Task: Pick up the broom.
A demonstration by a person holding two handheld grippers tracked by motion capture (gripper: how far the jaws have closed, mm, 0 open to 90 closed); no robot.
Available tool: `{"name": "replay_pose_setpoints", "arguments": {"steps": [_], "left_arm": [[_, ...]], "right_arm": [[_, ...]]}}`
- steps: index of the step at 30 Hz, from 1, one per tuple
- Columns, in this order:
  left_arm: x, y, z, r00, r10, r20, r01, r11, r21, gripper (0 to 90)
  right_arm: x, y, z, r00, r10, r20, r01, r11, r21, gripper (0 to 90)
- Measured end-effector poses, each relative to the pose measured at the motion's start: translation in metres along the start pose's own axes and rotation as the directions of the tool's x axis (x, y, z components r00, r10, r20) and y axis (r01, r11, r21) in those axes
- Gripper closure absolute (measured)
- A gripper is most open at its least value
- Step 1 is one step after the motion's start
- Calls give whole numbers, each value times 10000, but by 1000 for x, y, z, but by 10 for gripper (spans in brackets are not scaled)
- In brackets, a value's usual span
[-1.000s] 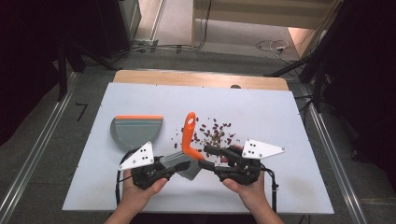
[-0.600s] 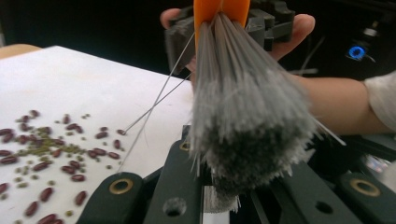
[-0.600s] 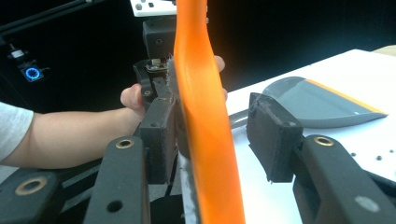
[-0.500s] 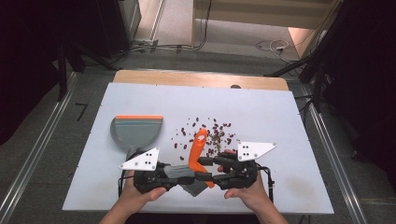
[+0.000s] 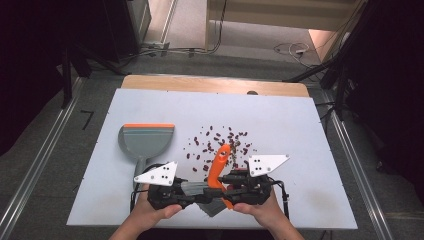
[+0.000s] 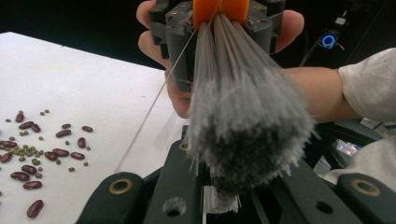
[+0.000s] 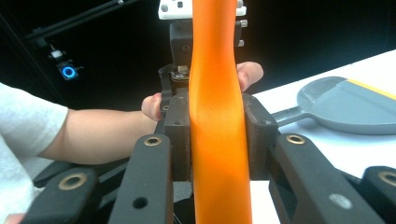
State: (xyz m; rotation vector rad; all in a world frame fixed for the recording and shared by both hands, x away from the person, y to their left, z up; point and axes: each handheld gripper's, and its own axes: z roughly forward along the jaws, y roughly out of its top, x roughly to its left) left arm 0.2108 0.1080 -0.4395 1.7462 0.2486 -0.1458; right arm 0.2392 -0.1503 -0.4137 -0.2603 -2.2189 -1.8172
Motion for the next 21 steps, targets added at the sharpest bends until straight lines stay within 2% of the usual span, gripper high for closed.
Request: {"name": "replay_pose_setpoints", "arguments": {"steps": [6, 8, 12, 17, 20, 21], "left_arm": [[3, -1, 1, 9996, -189, 221, 192, 9997, -127, 838], [2, -2, 1, 9997, -182, 164, 184, 9997, -137, 816], [3, -2, 0, 9991, -295, 315, 301, 9994, -188, 802], [0, 0, -3, 10000, -50, 85, 51, 9999, -151, 849], [0, 0, -4, 10000, -31, -53, 30, 9998, -218, 852], [1, 1, -5, 9999, -63, -89, 61, 9997, -256, 852]], "right_arm": [[0, 0, -1, 9999, 139, 16, -139, 9999, -22, 686], [0, 0, -1, 9998, 173, 11, -173, 9998, -29, 687], [2, 0, -1, 9995, 283, 158, -280, 9995, -141, 688], [4, 0, 1, 9998, 61, 210, -56, 9997, -252, 681], [2, -1, -1, 9996, 200, 214, -190, 9988, -458, 598], [1, -1, -2, 9993, 255, 283, -243, 9987, -448, 598]]}}
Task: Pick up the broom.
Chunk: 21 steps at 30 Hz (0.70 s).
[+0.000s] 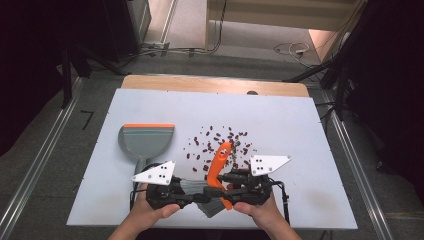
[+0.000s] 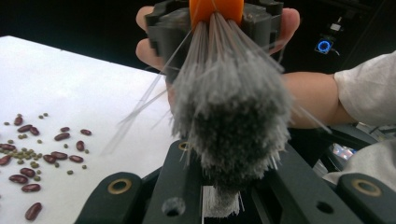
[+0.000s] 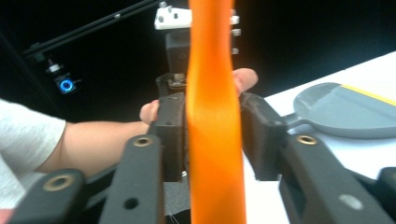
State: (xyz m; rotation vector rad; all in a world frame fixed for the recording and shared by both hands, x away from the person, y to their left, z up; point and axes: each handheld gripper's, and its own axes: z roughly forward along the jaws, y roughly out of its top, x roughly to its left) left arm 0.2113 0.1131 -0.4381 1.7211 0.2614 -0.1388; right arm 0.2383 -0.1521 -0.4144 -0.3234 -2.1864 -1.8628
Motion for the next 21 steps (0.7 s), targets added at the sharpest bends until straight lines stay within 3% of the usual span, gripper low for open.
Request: {"name": "replay_pose_setpoints", "arguments": {"steps": [6, 15, 18, 21], "left_arm": [[3, 0, -5, 9998, -44, -202, 40, 9998, -204, 853], [4, -1, -3, 9996, -254, 113, 257, 9993, -255, 833], [4, -2, -4, 9989, -331, -325, 322, 9991, -269, 735], [5, -4, -6, 9930, -487, -1073, 480, 9988, -96, 474]], "right_arm": [[-1, -2, -2, 9999, -101, 112, 100, 9999, 90, 637], [0, -2, -2, 9999, -124, 79, 122, 9998, 168, 688], [-1, -2, -3, 9998, 58, 179, -60, 9999, 93, 689], [-2, 0, -5, 9993, 124, 363, -129, 9999, 116, 689]]}}
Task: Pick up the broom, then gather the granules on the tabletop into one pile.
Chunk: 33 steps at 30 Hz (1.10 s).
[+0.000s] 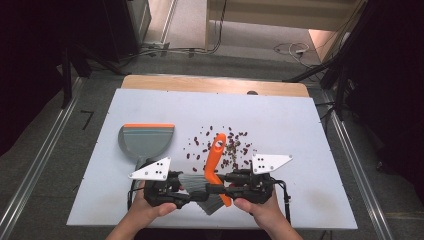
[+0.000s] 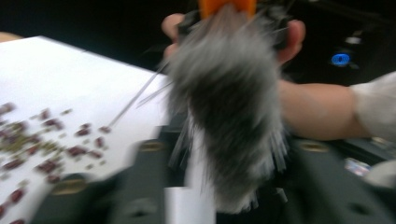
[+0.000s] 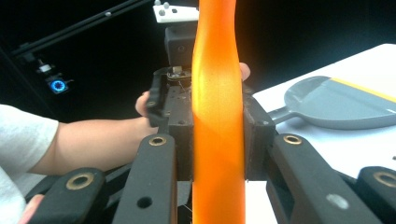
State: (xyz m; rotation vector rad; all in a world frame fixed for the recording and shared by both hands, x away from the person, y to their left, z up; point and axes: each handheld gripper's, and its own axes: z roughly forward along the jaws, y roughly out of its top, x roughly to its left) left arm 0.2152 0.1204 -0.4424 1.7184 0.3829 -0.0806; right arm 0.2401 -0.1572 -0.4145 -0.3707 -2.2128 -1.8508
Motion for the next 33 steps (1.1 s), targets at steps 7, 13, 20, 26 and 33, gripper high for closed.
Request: {"name": "replay_pose_setpoints", "arguments": {"steps": [7, 13, 20, 26, 33], "left_arm": [[5, -4, -13, 9861, -195, -1652, 212, 9997, 88, 87], [11, -5, -32, 9729, -201, -2304, 115, 9992, -388, 2], [15, -9, -47, 9465, -165, -3222, -26, 9983, -587, 1], [23, -15, -61, 9189, -448, -3919, 133, 9965, -827, 1], [22, -17, -72, 8981, -589, -4358, 141, 9943, -1055, 1]], "right_arm": [[-9, 5, -14, 9923, 354, 1186, -351, 9994, -47, 689], [-15, 7, -28, 9680, 501, 2458, -530, 9986, 53, 689], [-22, 12, -46, 9154, 479, 3996, -599, 9980, 176, 689], [-30, 14, -60, 8554, 384, 5166, -706, 9966, 428, 689], [-40, 31, -81, 7406, -207, 6716, -658, 9925, 1032, 688]]}}
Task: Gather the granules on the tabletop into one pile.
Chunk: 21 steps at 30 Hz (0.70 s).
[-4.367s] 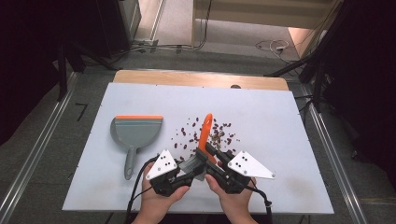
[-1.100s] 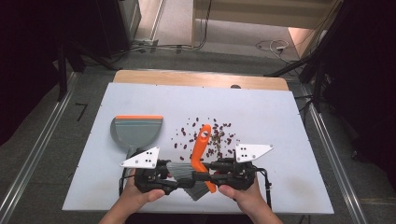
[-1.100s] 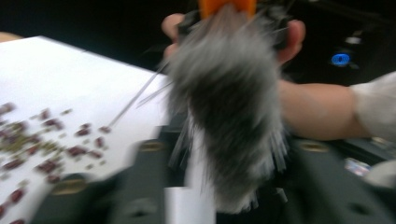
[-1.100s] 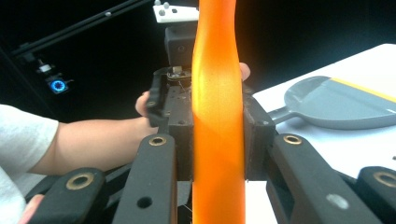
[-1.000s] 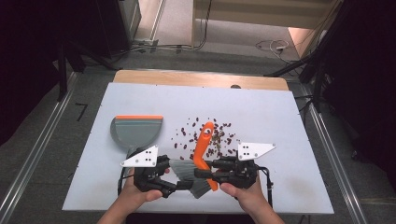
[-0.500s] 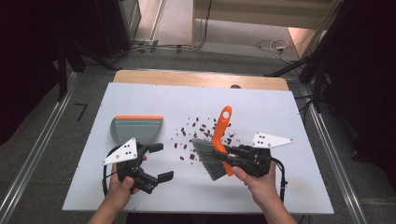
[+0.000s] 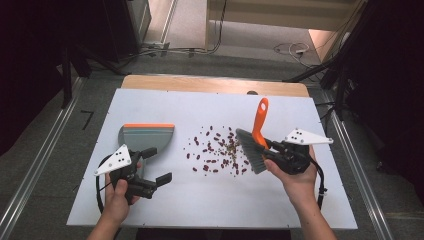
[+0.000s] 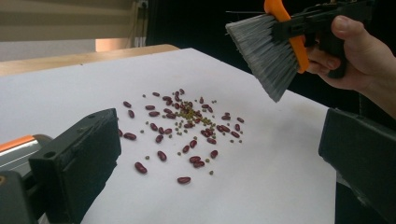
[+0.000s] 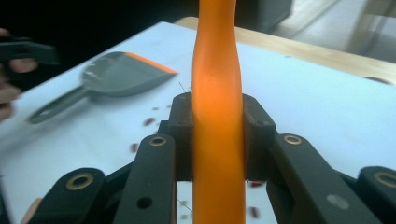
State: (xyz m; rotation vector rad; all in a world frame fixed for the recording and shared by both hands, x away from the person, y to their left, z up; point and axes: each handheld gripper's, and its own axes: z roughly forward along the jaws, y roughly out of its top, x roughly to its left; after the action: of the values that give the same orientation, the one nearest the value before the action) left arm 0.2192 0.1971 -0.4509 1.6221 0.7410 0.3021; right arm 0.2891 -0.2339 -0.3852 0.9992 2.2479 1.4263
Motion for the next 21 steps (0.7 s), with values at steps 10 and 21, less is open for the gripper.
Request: {"name": "replay_pose_setpoints", "arguments": {"steps": [10, 21], "left_arm": [[1, -5, -3, 9991, 302, -294, -296, 9994, 193, 1], [6, -13, -7, 9984, 161, -538, -147, 9995, 266, 1]], "right_arm": [[-36, 24, 28, 9774, -807, 1954, 448, 9824, 1814, 688], [-66, 25, 83, 9292, -1884, 3179, 411, 9076, 4177, 688]]}}
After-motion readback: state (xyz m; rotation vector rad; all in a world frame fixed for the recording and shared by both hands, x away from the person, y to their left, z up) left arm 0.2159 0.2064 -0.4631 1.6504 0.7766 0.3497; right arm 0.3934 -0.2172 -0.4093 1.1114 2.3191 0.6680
